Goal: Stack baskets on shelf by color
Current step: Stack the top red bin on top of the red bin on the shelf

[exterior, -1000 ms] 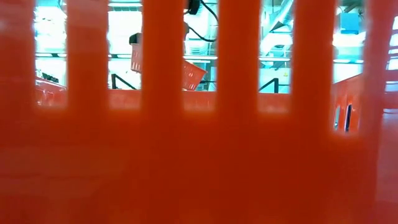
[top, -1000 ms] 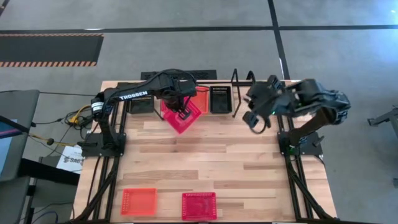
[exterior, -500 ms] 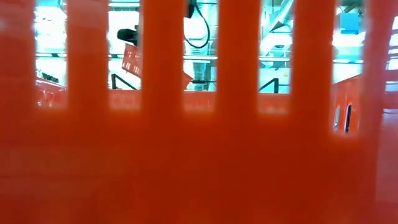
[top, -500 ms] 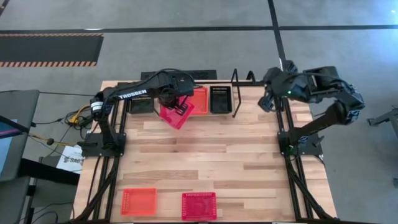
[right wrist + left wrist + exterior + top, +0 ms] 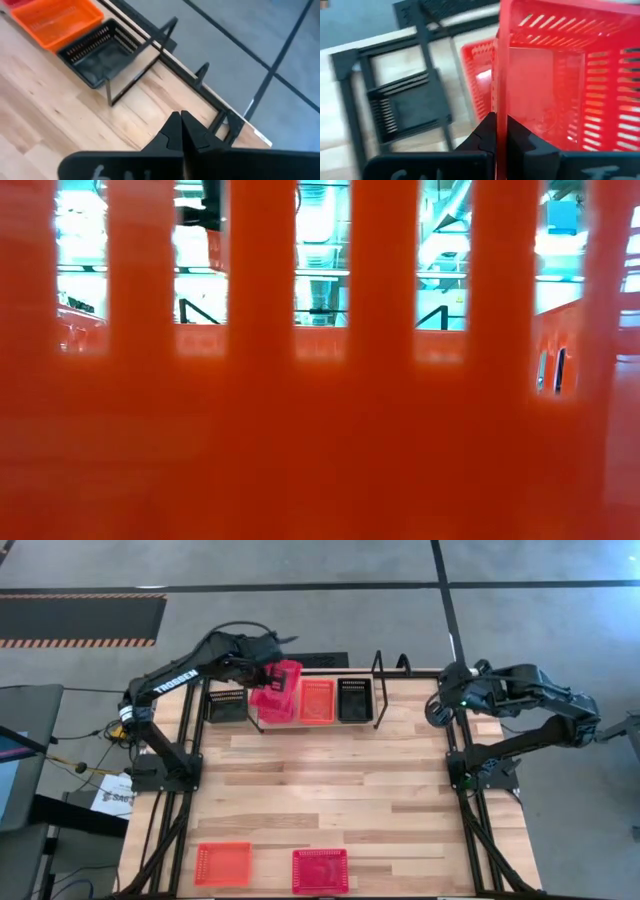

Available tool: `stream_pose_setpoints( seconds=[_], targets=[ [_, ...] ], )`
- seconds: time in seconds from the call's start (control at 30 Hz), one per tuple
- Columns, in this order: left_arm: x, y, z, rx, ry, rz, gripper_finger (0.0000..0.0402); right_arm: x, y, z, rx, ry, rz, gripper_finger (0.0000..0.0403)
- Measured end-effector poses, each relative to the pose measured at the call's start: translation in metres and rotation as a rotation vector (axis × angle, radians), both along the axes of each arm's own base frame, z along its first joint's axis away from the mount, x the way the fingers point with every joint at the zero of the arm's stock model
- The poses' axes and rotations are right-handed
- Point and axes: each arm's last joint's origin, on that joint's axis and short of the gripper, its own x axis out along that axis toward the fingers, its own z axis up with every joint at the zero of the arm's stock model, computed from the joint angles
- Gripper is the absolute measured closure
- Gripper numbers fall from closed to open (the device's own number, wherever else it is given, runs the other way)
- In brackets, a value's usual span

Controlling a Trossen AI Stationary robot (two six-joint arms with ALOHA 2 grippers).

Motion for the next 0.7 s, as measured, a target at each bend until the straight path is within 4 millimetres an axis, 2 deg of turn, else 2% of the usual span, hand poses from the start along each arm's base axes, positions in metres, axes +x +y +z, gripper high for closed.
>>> stream_pose_setpoints(
  seconds=[0.13,0.2,0.33,0.47,0.7],
  targets=[
    [0.009,0.001,0.003,0.024,-0.101,0.004,0.0401,0.003,-0.001,-0.01,-0.016,0.021,-0.033,0.0401],
    [0.016,0.001,-0.004,0.032,-0.133,-0.012,0.0401,0.004,-0.001,-0.012,-0.031,0.029,-0.042,0.0401],
    [0.025,0.002,-0.041,-0.039,-0.097,-0.071,0.0401,0.004,-0.002,-0.012,-0.041,0.031,-0.048,0.0402],
    [0.024,0.005,-0.077,-0.107,-0.065,-0.05,0.0401,0.003,-0.002,-0.012,-0.041,0.029,-0.047,0.0402],
    [0.01,0.012,-0.104,-0.111,-0.12,0.085,0.0401,0.003,-0.001,-0.012,-0.038,0.034,-0.04,0.0402]
  ],
)
